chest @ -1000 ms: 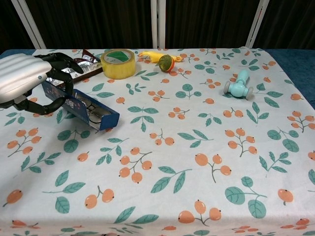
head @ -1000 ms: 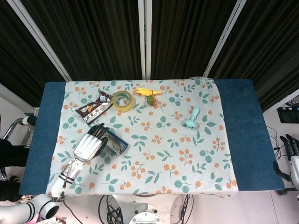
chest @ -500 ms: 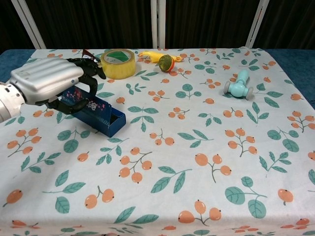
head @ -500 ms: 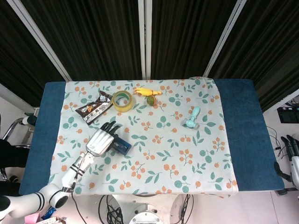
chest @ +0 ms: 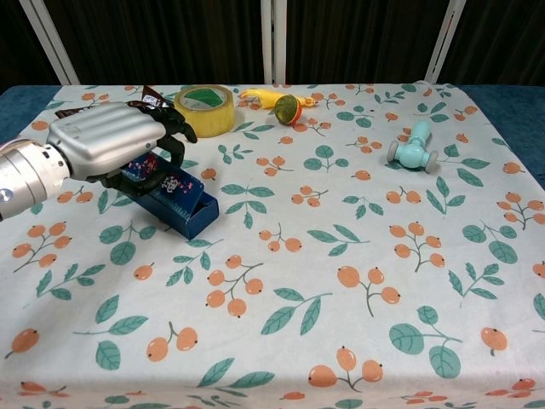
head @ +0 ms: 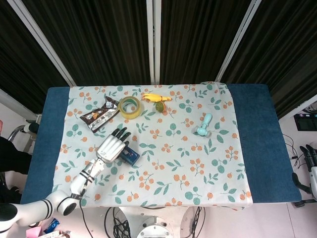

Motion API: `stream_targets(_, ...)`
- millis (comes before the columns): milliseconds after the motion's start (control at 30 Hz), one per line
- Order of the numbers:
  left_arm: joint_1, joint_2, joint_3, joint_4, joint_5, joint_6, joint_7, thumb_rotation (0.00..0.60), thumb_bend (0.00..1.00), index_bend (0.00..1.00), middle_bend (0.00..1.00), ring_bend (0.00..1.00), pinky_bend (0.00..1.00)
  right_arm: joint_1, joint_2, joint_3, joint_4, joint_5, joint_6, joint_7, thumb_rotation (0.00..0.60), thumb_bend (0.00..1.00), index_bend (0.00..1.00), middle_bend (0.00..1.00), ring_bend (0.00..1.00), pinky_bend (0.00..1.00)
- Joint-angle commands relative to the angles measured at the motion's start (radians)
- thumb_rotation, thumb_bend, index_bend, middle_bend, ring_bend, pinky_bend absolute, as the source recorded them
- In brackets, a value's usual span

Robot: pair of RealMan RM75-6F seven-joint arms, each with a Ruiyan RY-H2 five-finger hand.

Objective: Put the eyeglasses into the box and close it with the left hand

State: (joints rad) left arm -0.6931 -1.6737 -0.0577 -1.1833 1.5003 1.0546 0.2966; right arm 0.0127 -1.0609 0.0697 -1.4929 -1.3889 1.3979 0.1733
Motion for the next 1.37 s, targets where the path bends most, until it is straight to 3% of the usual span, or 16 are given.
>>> stream_targets(33,-0.002,-0.002,0.005,0.011,0.012,0.006,-0.018,0.600,0.36,0.16,0.13,0.07,0.19,0.001,-0.001,0.000,0.001,0.001,-0.001,0.001,0.600,0.33,0.00,0.00,0.00,0.00)
stream_targets(167,0.000,-0.013,0.005,0.032,0.027,0.030,-0.051,0.600,0.31,0.03,0.11,0.07,0.19,0.000,-0.003,0.001,0.001,0.002,0.000,-0.001,0.600,0.33,0.00,0.00,0.00,0.00)
stream_targets(600,0.006,-0.020,-0.010,0.051,0.045,0.090,-0.080,0.600,0.25,0.01,0.10,0.07,0.19,0.002,0.004,0.004,-0.013,0.000,0.005,-0.011,0.600,0.33,0.00,0.00,0.00,0.00)
stream_targets(767,0.072,0.053,-0.033,-0.046,0.002,0.174,-0.050,0.600,0.17,0.01,0.10,0.07,0.19,0.005,0.006,0.007,-0.016,-0.012,0.015,-0.013,0.600,0.33,0.00,0.00,0.00,0.00)
stream_targets(967,0.253,0.195,-0.022,-0.250,-0.078,0.347,-0.111,0.600,0.12,0.01,0.10,0.07,0.19,-0.001,-0.024,0.009,0.033,-0.039,0.056,0.002,0.600,0.30,0.00,0.00,0.00,0.00)
stream_targets(1000,0.290,0.224,-0.006,-0.277,-0.082,0.377,-0.126,0.590,0.12,0.02,0.10,0.07,0.19,-0.003,-0.032,0.007,0.048,-0.045,0.063,0.004,0.600,0.29,0.00,0.00,0.00,0.00)
stream_targets(1133,0.393,0.307,0.063,-0.337,-0.084,0.436,-0.146,0.411,0.09,0.03,0.08,0.07,0.19,-0.011,-0.053,0.000,0.080,-0.052,0.075,0.007,0.600,0.26,0.00,0.00,0.00,0.00)
stream_targets(1233,0.446,0.357,0.113,-0.359,-0.072,0.455,-0.139,0.381,0.09,0.03,0.06,0.05,0.19,-0.012,-0.066,-0.003,0.097,-0.052,0.073,0.010,0.600,0.24,0.00,0.00,0.00,0.00)
stream_targets(1367,0.489,0.388,0.134,-0.361,-0.052,0.485,-0.148,0.328,0.09,0.03,0.05,0.05,0.19,-0.012,-0.076,-0.005,0.099,-0.058,0.075,0.003,0.600,0.24,0.00,0.00,0.00,0.00)
